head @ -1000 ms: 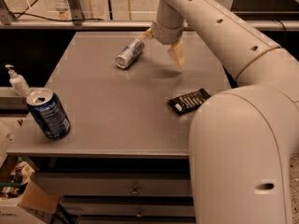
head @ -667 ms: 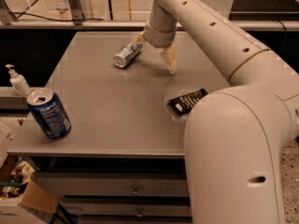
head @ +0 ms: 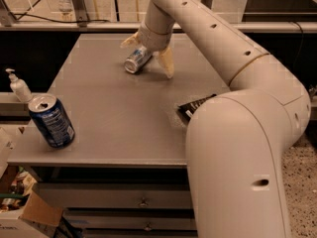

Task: Place redbull can upright

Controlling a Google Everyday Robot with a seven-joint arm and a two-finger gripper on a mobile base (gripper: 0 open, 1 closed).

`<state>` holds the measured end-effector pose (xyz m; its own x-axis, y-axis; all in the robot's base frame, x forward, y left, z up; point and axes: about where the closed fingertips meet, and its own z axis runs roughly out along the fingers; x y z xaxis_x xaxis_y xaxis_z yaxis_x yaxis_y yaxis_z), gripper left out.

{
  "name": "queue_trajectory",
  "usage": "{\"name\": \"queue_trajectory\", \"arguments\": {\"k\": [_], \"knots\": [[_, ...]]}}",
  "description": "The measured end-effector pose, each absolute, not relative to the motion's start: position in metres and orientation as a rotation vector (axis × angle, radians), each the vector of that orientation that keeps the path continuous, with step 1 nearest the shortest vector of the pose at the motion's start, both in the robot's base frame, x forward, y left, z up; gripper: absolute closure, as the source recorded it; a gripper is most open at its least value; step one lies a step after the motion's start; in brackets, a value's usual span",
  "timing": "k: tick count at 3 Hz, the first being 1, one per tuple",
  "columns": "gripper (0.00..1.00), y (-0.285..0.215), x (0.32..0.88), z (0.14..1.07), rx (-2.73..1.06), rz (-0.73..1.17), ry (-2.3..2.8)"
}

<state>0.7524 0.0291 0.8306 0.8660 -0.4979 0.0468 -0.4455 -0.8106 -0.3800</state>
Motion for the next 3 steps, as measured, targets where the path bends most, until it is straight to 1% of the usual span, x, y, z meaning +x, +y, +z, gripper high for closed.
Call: {"name": "queue_trajectory", "arguments": {"k": [1, 3], "knots": [[0.0, 0.0489, 0.7547, 0.8305, -2.696, -0.206, 0.623], [0.0, 0.0577, 0.7592, 0.8242, -2.752, -0.227, 0.547]]}}
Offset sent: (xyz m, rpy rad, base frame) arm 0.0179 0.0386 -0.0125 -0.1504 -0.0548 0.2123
